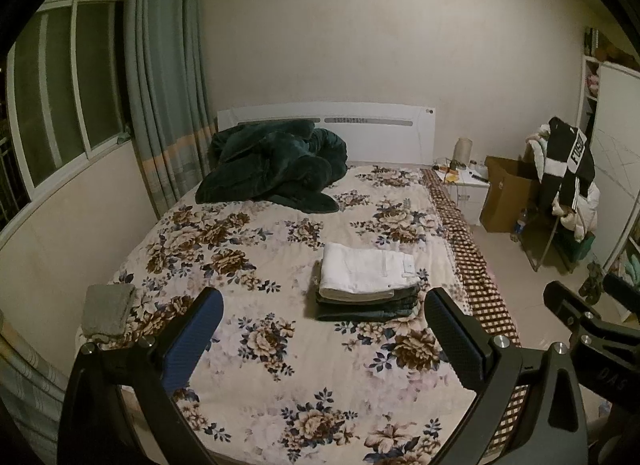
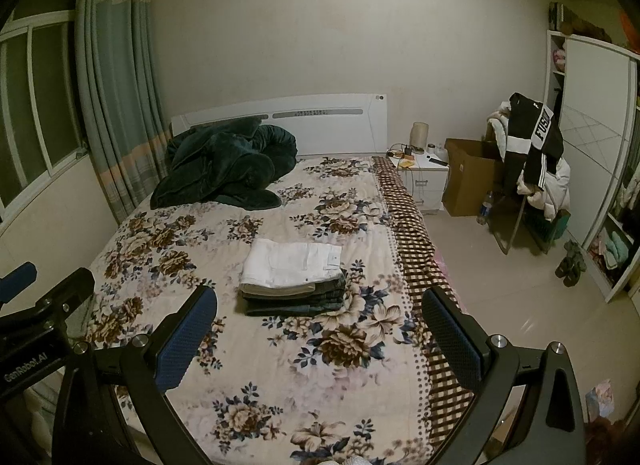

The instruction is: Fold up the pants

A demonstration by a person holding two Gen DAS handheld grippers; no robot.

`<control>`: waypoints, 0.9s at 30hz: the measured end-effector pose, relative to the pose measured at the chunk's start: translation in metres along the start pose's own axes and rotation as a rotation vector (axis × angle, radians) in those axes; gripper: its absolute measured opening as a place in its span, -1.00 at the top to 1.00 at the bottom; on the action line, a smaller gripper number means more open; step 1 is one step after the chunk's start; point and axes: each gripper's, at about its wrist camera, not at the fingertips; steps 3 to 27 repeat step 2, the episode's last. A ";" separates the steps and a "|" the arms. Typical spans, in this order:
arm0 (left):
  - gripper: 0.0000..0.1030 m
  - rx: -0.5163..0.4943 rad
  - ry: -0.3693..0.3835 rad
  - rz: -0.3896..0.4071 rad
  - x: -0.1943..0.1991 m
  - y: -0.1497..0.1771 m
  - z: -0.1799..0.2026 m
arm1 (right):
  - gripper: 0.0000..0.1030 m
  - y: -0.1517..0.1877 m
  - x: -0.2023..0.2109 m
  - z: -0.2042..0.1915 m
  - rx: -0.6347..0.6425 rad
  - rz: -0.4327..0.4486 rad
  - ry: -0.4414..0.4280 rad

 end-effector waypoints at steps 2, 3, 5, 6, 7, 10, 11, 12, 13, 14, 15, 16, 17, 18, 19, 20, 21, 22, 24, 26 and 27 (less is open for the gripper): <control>-1.00 0.001 0.000 -0.001 0.001 -0.004 0.001 | -1.00 0.001 0.000 0.000 -0.002 0.001 0.000; -1.00 0.001 0.000 -0.001 0.001 -0.004 0.001 | -1.00 0.001 0.000 0.000 -0.002 0.001 0.000; -1.00 0.001 0.000 -0.001 0.001 -0.004 0.001 | -1.00 0.001 0.000 0.000 -0.002 0.001 0.000; -1.00 0.001 0.000 -0.001 0.001 -0.004 0.001 | -1.00 0.001 0.000 0.000 -0.002 0.001 0.000; -1.00 0.001 0.000 -0.001 0.001 -0.004 0.001 | -1.00 0.001 0.000 0.000 -0.002 0.001 0.000; -1.00 0.001 0.000 -0.001 0.001 -0.004 0.001 | -1.00 0.001 0.000 0.000 -0.002 0.001 0.000; -1.00 0.001 0.000 -0.001 0.001 -0.004 0.001 | -1.00 0.001 0.000 0.000 -0.002 0.001 0.000; -1.00 0.001 0.000 -0.001 0.001 -0.004 0.001 | -1.00 0.001 0.000 0.000 -0.002 0.001 0.000; -1.00 0.001 0.000 -0.001 0.001 -0.004 0.001 | -1.00 0.001 0.000 0.000 -0.002 0.001 0.000; -1.00 0.001 0.000 -0.001 0.001 -0.004 0.001 | -1.00 0.001 0.000 0.000 -0.002 0.001 0.000; -1.00 0.001 0.000 -0.001 0.001 -0.004 0.001 | -1.00 0.001 0.000 0.000 -0.002 0.001 0.000; -1.00 0.001 0.000 -0.001 0.001 -0.004 0.001 | -1.00 0.001 0.000 0.000 -0.002 0.001 0.000; -1.00 0.001 0.000 -0.001 0.001 -0.004 0.001 | -1.00 0.001 0.000 0.000 -0.002 0.001 0.000; -1.00 0.001 0.000 -0.001 0.001 -0.004 0.001 | -1.00 0.001 0.000 0.000 -0.002 0.001 0.000; -1.00 0.001 0.000 -0.001 0.001 -0.004 0.001 | -1.00 0.001 0.000 0.000 -0.002 0.001 0.000; -1.00 0.001 0.000 -0.001 0.001 -0.004 0.001 | -1.00 0.001 0.000 0.000 -0.002 0.001 0.000; -1.00 0.001 0.000 -0.001 0.001 -0.004 0.001 | -1.00 0.001 0.000 0.000 -0.002 0.001 0.000; -1.00 0.001 0.000 -0.001 0.001 -0.004 0.001 | -1.00 0.001 0.000 0.000 -0.002 0.001 0.000; -1.00 0.001 0.000 -0.001 0.001 -0.004 0.001 | -1.00 0.001 0.000 0.000 -0.002 0.001 0.000; -1.00 0.001 0.000 -0.001 0.001 -0.004 0.001 | -1.00 0.001 0.000 0.000 -0.002 0.001 0.000; -1.00 0.001 0.000 -0.001 0.001 -0.004 0.001 | -1.00 0.001 0.000 0.000 -0.002 0.001 0.000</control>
Point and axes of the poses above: each gripper's, at about its wrist camera, not at the fingertips, and x roughly against the way its jaws point, z to its right, y to its underside, and after that the axes turned 9 degrees about y, right-handed
